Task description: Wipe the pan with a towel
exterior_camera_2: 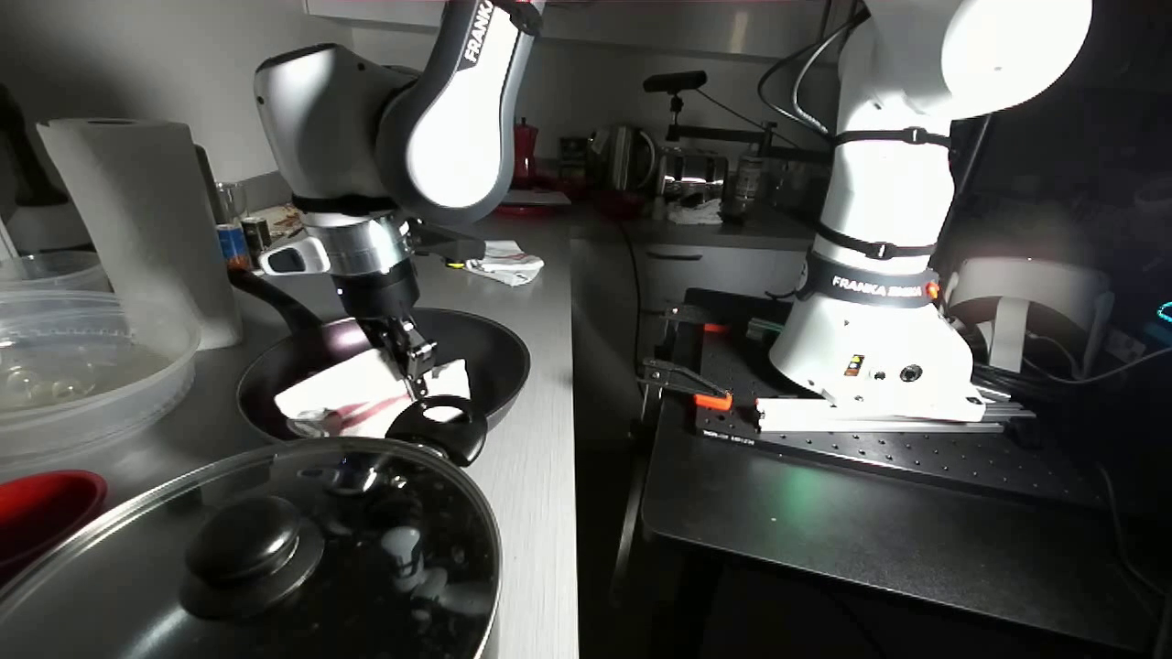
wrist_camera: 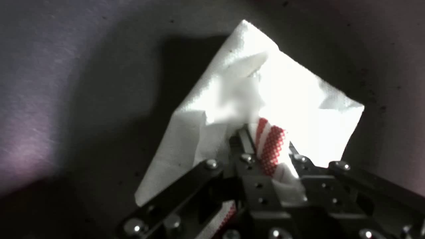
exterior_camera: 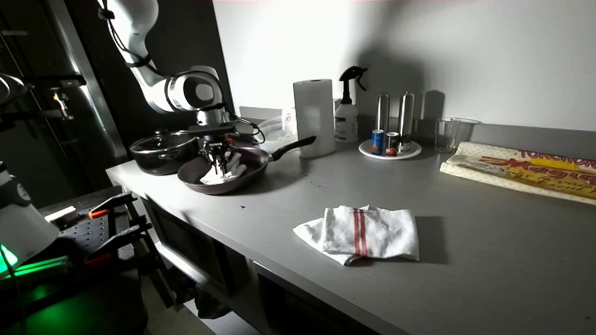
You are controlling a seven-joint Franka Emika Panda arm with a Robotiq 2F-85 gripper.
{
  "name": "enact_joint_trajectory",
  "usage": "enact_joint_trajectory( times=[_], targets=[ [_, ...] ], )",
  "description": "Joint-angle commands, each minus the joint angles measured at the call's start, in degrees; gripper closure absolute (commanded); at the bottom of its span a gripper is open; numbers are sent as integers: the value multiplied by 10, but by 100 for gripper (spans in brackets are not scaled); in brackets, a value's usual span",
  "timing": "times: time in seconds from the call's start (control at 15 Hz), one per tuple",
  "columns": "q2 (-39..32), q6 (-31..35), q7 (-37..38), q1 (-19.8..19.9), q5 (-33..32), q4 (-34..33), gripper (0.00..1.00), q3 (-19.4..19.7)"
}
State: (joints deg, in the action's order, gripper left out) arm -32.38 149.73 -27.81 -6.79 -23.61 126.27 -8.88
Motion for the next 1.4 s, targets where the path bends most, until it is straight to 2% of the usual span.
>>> enact_joint_trajectory(
  times=[0.0,0.33,0.67,1.13,1.33],
  targets=[
    [-25,24,-20,48,35,-29,96,1],
    [-30,50,1,70,38,-40,96,17],
    [-48,51,20,37,16,-56,96,31],
    [-77,45,-10,-12,0,-88,96,-4],
    [-83,46,-47,-13,5,-78,96,-34]
  ],
)
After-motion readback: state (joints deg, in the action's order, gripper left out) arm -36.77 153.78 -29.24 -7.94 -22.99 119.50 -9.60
